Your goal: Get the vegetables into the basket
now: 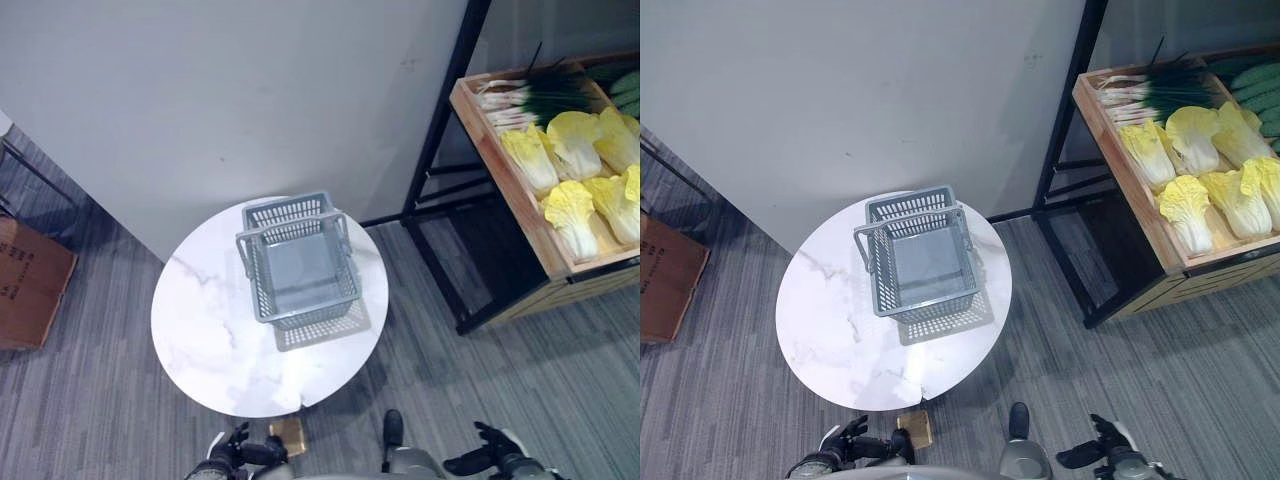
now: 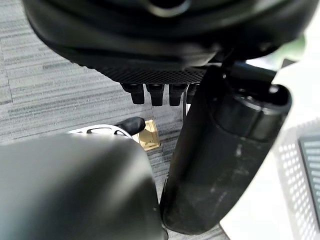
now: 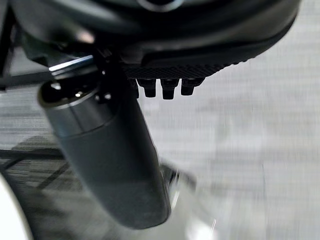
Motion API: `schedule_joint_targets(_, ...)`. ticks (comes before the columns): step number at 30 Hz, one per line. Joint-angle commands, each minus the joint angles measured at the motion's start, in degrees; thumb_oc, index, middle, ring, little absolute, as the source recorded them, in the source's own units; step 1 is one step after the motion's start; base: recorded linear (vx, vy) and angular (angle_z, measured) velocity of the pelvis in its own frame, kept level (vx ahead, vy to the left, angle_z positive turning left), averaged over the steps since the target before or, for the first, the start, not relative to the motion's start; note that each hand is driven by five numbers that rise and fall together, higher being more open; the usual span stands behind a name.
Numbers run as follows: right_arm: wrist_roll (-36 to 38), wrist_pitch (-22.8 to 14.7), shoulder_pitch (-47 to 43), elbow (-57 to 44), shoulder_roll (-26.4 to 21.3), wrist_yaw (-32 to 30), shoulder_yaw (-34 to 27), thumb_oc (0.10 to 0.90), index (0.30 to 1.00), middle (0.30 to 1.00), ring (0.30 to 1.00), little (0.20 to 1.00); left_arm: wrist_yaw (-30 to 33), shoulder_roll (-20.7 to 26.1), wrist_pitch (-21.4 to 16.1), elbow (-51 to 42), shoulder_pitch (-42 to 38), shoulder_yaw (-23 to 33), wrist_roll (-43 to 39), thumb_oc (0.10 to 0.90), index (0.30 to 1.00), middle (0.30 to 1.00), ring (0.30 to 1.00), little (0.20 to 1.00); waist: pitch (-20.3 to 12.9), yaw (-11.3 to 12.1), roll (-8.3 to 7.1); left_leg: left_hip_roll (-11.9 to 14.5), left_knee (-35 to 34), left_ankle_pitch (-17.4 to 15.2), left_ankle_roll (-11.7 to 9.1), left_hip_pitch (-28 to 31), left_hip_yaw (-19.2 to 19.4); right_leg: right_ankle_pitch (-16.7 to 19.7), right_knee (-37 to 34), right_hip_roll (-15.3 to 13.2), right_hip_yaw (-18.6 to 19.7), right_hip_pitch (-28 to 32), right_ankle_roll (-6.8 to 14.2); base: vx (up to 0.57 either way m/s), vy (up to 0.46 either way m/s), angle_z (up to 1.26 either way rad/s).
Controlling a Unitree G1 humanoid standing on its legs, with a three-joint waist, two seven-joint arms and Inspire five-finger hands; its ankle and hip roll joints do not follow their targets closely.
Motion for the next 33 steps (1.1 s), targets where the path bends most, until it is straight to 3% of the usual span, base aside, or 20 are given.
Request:
schedule_joint_targets(1,-11.56,-3.99,-1.15,-16.47,-11.38,-3.75,0.13,0.9,1.0,1.0,1.0,1.0,0.22,3.04,-1.41,0.68,0.48,0.81,1.19,0.9,1.0,1.0,1.0,1.0,0.02,-1.0,-4.51,-1.1,0.31,3.39,-0.23,-0.21,-0.76,0.4,1.89,-4.54,0.87,1.85,4.93,0.0,0.062,-0.03)
schedule_joint_targets(5,-22.34,-6.75,0.48,-45.06,-25.97,-2.29,-2.37,0.9,1.0,1.0,1.0,1.0,0.67,2.85,-1.07,0.95,1.55,2.53,4.6,0.9,1.0,1.0,1.0,1.0,-0.56,-1.56,-5.55,-1.77,0.31,2.5,-0.02,0.46,-0.17,1.05,1.89,-5.26,1.37,2.06,5.65,0.01,0.055,-0.09)
schedule_joint_targets(9,-24.71,-7.91,-0.23,-57.26,-29.52,-2.4,-5.47,0.9,1.0,1.0,1.0,1.0,0.62,2.55,-0.59,1.81,1.42,3.24,5.54,0.9,1.0,1.0,1.0,1.0,-1.04,-1.02,-5.82,-1.84,0.31,2.12,0.01,0.44,-0.07,1.47,1.21,-5.75,0.88,2.57,5.96,0.0,0.02,-0.01)
schedule_joint_targets(13,-25.01,-8.05,-4.0,-63.04,-29.9,-3.39,-5.14,0.9,1.0,1.0,1.0,1.0,0.98,2.7,-0.41,1.87,1.05,4.15,4.82,0.9,1.0,1.0,1.0,1.0,-1.29,0.13,-6.13,-1.75,0.31,2.2,-0.04,0.18,-0.43,1.52,0.79,-5.93,0.04,2.97,6.04,0.0,0.006,0.04)
schedule_joint_targets(15,-24.97,-8.06,-9.26,-65.75,-29.77,-3.65,-2.41,0.9,1.0,1.0,1.0,1.0,1.7,2.96,-0.25,1.96,0.71,4.08,5.19,0.9,1.0,1.0,1.0,1.0,-1.38,1.2,-6.3,-1.8,0.31,2.3,-0.08,-0.18,-0.79,1.5,0.6,-6.04,-0.39,3.23,6.04,-0.01,-0.005,0.17)
schedule_joint_targets(16,-24.57,-7.74,-17.3,-68.13,-28.43,-3.77,2.15,0.9,1.0,1.0,1.0,1.0,2.21,3.18,-0.17,1.85,0.35,2.75,5.47,0.9,1.0,1.0,1.0,1.0,-1.33,2.9,-6.48,-1.83,0.31,2.43,-0.19,-0.59,-1.2,1.49,0.42,-6.11,-0.75,3.38,6.01,-0.02,-0.003,0.13)
schedule_joint_targets(18,-24.07,-7.53,-21.24,-68.38,-27.31,-3.8,4.76,0.9,1.0,1.0,1.0,1.0,2.43,3.26,-0.08,1.8,0.22,2.42,5.54,0.9,1.0,1.0,1.0,1.0,-1.23,3.36,-6.5,-1.79,0.31,2.52,-0.25,-0.78,-1.33,1.5,0.34,-6.16,-1.0,3.45,5.98,-0.01,-0.001,0.07)
schedule_joint_targets(23,-21.68,-5.71,-40.07,-62.23,-19.62,-3.87,18.03,0.9,1.0,1.0,1.0,1.0,3.39,3.77,0.01,1.11,-0.43,0.5,4.1,0.9,1.0,1.0,1.0,1.0,0.13,5.65,-6.46,-1.59,0.31,3.34,-0.61,-2.19,-2.12,1.62,0.23,-6.09,-1.43,2.96,5.68,-0.05,-0.01,0.12)
schedule_joint_targets(27,-20.19,-2.55,-57.81,-43.8,-11.9,-5.03,28.66,0.9,1.0,1.0,1.0,1.0,4.7,4.2,-0.89,0.96,-2.22,-2.07,1.61,0.9,1.0,1.0,1.0,1.0,2.31,7.39,-6.6,-0.94,0.31,4.61,-1.05,-4.69,-2.89,2.17,0.18,-5.76,-1.71,1.1,5.29,-0.08,-0.018,0.16)
schedule_joint_targets(31,-18.5,-2.03,-64.68,-33.34,-8.11,-6.85,31.79,0.9,1.0,1.0,1.0,1.0,6.27,4.63,-2.58,-1.77,-4.2,-5.43,1.38,0.9,1.0,1.0,1.0,1.0,4.0,9.0,-6.34,-0.77,0.31,5.64,-1.25,-7.32,-3.97,2.51,0.37,-5.52,-2.1,-0.86,5.13,-0.08,-0.014,0.05)
schedule_joint_targets(33,-18.47,-2.12,-64.86,-33.13,-8.03,-6.92,31.94,0.9,1.0,1.0,1.0,1.0,6.27,4.58,-2.58,-1.77,-4.23,-5.37,1.37,0.9,1.0,1.0,1.0,1.0,3.96,8.91,-6.3,-0.76,0.31,5.66,-1.25,-7.42,-4.01,2.52,0.38,-5.51,-2.13,-0.94,5.12,-0.04,-0.007,0.07)
